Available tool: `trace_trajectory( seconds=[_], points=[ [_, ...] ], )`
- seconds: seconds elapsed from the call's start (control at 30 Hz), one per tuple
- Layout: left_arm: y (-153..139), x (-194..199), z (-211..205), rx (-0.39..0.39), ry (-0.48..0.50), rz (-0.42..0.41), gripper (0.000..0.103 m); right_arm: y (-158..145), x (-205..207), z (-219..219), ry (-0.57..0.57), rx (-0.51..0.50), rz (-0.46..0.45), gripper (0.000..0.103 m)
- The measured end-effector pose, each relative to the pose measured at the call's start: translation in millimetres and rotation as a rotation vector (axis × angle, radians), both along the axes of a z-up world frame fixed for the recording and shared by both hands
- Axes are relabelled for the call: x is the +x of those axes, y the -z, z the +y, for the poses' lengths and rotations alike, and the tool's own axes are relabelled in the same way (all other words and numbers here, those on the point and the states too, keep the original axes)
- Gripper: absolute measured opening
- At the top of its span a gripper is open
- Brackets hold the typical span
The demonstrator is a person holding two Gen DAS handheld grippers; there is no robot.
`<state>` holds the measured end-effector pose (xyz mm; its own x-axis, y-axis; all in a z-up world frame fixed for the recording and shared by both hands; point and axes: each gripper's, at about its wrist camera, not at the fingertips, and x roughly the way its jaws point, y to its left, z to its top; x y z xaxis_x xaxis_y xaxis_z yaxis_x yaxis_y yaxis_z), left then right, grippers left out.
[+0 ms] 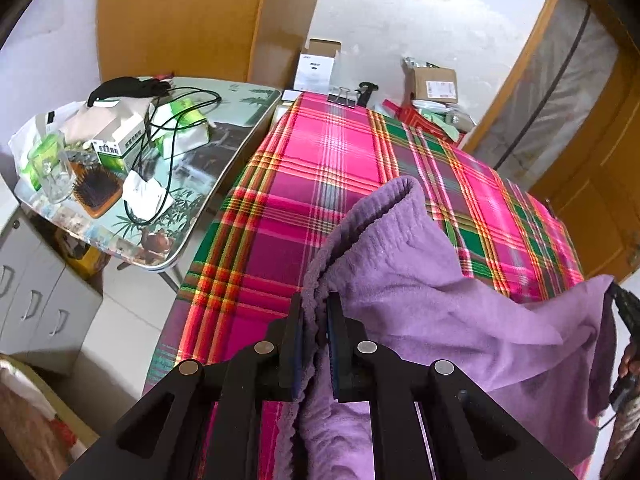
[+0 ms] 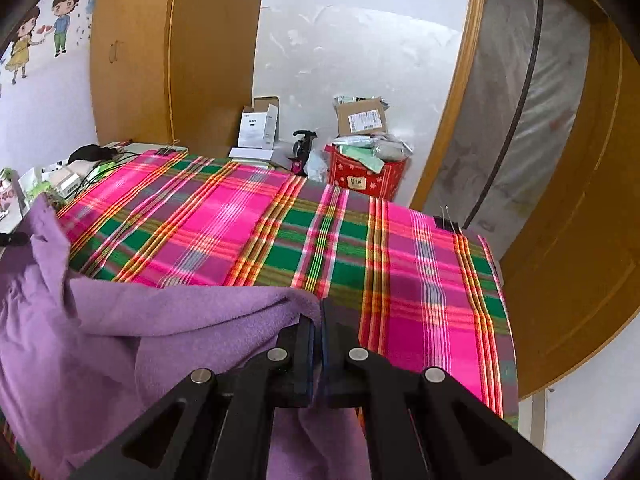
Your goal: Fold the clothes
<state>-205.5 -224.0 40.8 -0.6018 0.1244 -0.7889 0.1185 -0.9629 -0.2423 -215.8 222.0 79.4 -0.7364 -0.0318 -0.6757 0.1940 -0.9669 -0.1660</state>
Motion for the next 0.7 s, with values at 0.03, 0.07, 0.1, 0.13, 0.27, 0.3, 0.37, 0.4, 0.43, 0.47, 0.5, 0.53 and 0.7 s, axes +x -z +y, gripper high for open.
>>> trace_trajectory(
  seconds=[0.03,0.07,0.1,0.13,0.27,0.3,0.37,0.4,0.43,0.47,0.5,0.53,0.7],
  points=[
    [1,-1,-1,0.002,-0.004,-0.002,0.01,2,-4,-2,0.001,0.024,0.007,0.003],
    [1,-1,-1,0.003,-0.007,-0.004,0.01,5,-8,-6,0.004,0.056,0.007,0.003],
    [3,-1,-2,0.004,-0.009,-0.007,0.01,11,-13,-7,0.005,0.069,-0.005,0.003],
    [4,-1,-2,0.006,-0.009,-0.011,0.01,15,-16,-9,0.006,0.065,-0.026,0.003],
    [6,1,-4,0.023,0.003,-0.033,0.011,24,-13,-7,0.015,0.057,-0.062,0.003],
    [5,2,-4,0.027,0.005,-0.036,0.011,24,-11,-6,0.016,0.039,-0.074,0.003],
    [3,6,-4,0.029,0.009,-0.033,0.012,20,-5,-3,0.024,0.019,-0.076,0.005],
    [1,9,-4,0.026,0.009,-0.029,0.013,16,0,-2,0.028,0.018,-0.064,0.007],
    [-1,11,-5,0.02,0.007,-0.025,0.014,13,4,0,0.033,0.016,-0.052,0.01],
    [-3,15,-6,0.017,0.003,-0.022,0.014,9,9,2,0.037,0.012,-0.043,0.01],
    [-5,18,-8,0.02,0.001,-0.02,0.014,5,14,4,0.039,-0.003,-0.041,0.01],
    [-6,21,-10,0.026,0.0,-0.02,0.014,1,18,6,0.043,-0.015,-0.038,0.01],
    [-13,45,-14,0.047,0.005,-0.005,0.014,-15,46,13,0.049,-0.066,-0.027,0.01]
  ],
)
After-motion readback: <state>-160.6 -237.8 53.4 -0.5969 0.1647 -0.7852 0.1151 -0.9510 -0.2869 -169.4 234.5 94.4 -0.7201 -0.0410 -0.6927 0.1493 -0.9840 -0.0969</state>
